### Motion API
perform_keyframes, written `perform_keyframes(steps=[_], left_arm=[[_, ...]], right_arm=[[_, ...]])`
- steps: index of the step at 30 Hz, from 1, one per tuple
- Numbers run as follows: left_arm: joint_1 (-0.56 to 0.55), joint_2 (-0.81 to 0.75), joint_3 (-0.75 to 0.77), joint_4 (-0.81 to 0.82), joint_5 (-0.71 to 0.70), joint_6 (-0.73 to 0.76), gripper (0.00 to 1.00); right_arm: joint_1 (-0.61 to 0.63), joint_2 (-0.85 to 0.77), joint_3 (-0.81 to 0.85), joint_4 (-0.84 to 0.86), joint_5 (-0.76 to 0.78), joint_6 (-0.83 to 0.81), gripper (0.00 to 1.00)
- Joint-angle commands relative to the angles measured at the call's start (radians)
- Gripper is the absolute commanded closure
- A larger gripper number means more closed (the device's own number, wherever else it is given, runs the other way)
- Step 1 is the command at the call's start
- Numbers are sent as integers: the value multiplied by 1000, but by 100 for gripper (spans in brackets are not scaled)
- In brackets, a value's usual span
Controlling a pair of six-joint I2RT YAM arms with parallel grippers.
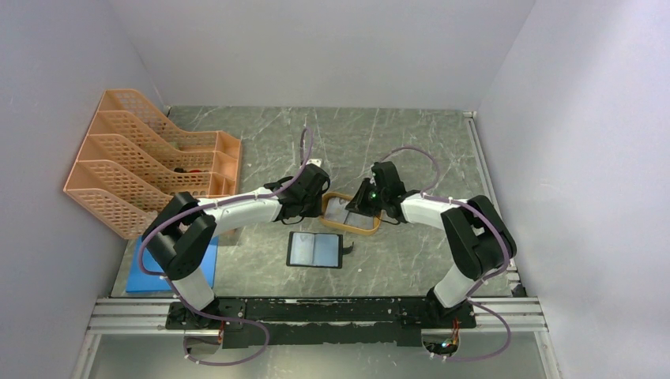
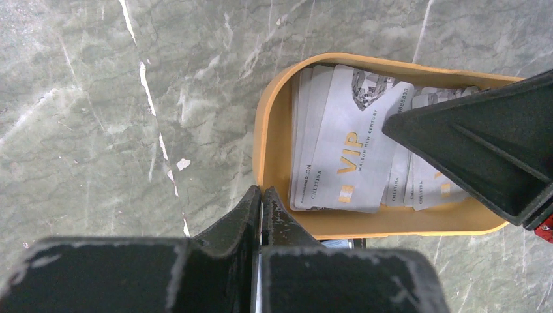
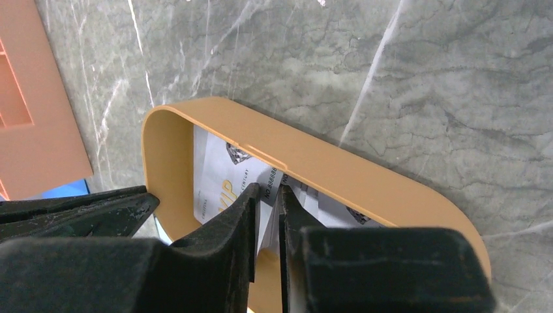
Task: Put the credit cards into the card holder
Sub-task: Pick up the credit card from the storage box.
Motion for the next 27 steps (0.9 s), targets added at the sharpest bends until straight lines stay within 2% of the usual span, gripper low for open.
perform_keyframes(steps=[1,4,10,13,16,21,27], left_arm=[[7,16,-14,-9,-1,0,95],[6,15,-14,-9,1,-1,95],[6,14,-14,-4,13,-5,95],[6,13,-17,-1,17,-5,95],[6,13,-19,-1,18,-7,95],[8,16,-16,-5,11,-7,95],[15,19,-18,-6,13,-5,95]], right_arm=[[-15,9,-38,-86,10,-28,86],[-17,6,-40,-63,-27,-18,83],[-16,22,-44,-5,-98,19,64],[-16,35,-38,-3,-105,22,61],[-16,54,-28,-15,-107,15,63],[-23,27,-61,-3,-84,35,77],[-68,-26,-104,10,-93,44,82]])
